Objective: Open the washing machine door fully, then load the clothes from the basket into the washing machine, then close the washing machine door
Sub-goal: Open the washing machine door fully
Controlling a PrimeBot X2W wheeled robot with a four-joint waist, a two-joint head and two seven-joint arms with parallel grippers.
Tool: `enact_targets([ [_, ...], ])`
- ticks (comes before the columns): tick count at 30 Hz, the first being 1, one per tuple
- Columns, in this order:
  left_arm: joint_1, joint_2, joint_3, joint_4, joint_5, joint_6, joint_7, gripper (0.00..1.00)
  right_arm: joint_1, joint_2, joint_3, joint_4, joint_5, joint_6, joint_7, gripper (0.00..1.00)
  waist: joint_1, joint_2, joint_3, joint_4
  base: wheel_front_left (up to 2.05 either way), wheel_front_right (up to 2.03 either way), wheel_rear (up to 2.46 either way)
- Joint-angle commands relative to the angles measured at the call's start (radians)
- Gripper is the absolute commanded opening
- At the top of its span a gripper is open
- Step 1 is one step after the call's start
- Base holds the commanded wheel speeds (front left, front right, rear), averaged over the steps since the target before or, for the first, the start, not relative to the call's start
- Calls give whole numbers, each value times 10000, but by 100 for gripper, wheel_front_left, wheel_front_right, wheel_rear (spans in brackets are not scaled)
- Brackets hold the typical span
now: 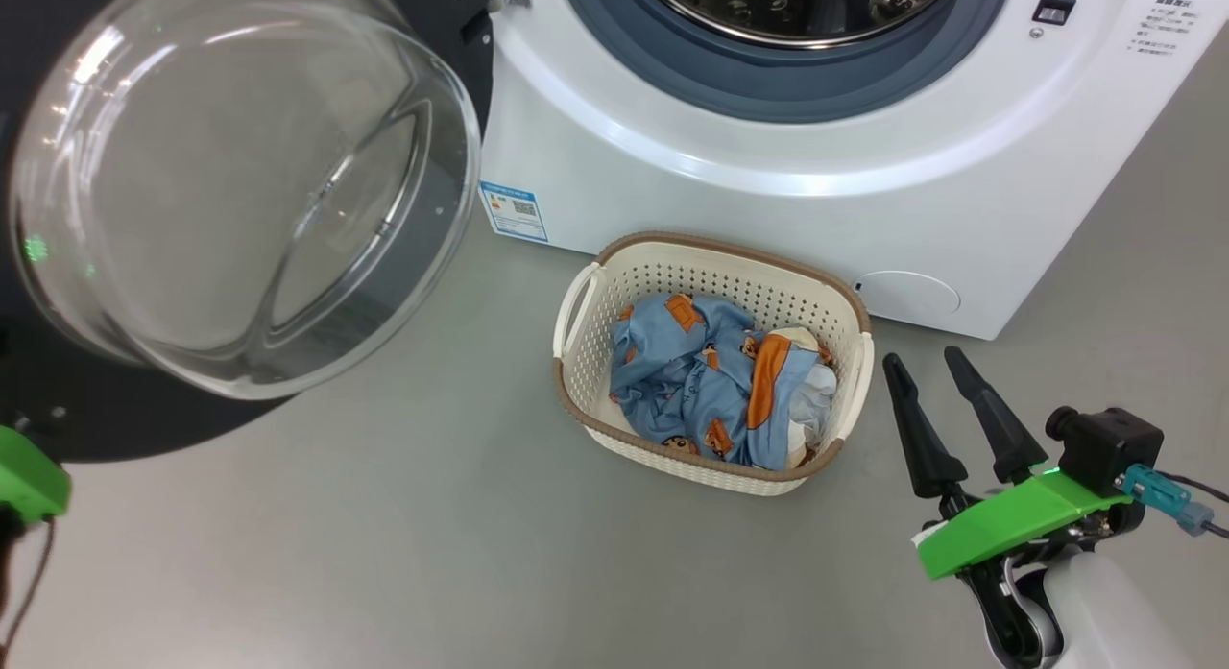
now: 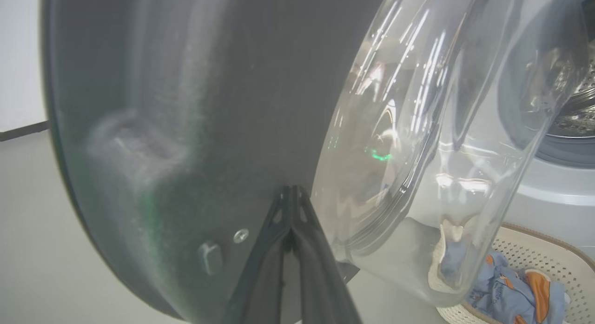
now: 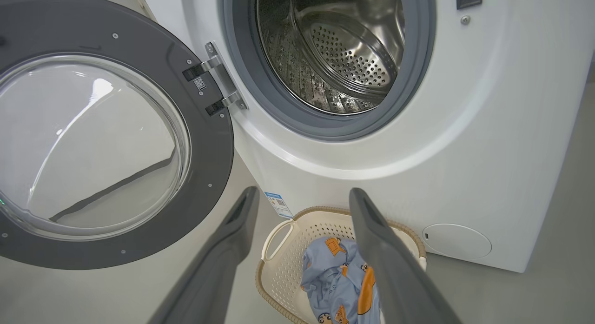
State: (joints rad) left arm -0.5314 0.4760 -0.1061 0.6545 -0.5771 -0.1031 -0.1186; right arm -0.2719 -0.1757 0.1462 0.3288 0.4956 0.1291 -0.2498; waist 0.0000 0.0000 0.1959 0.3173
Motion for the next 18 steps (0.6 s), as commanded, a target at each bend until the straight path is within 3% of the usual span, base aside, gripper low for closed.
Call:
enact_targets([
  [1, -635, 827, 386, 110, 61, 7, -166, 0, -211, 4, 209, -214, -22, 16, -120, 100, 0, 0, 6, -35, 0, 0, 0],
  [18, -1376, 841, -174, 1595, -169, -243, -889, 0, -200, 38, 127, -197, -16, 16, -120, 100, 0, 0, -75, -96, 0, 0, 0],
])
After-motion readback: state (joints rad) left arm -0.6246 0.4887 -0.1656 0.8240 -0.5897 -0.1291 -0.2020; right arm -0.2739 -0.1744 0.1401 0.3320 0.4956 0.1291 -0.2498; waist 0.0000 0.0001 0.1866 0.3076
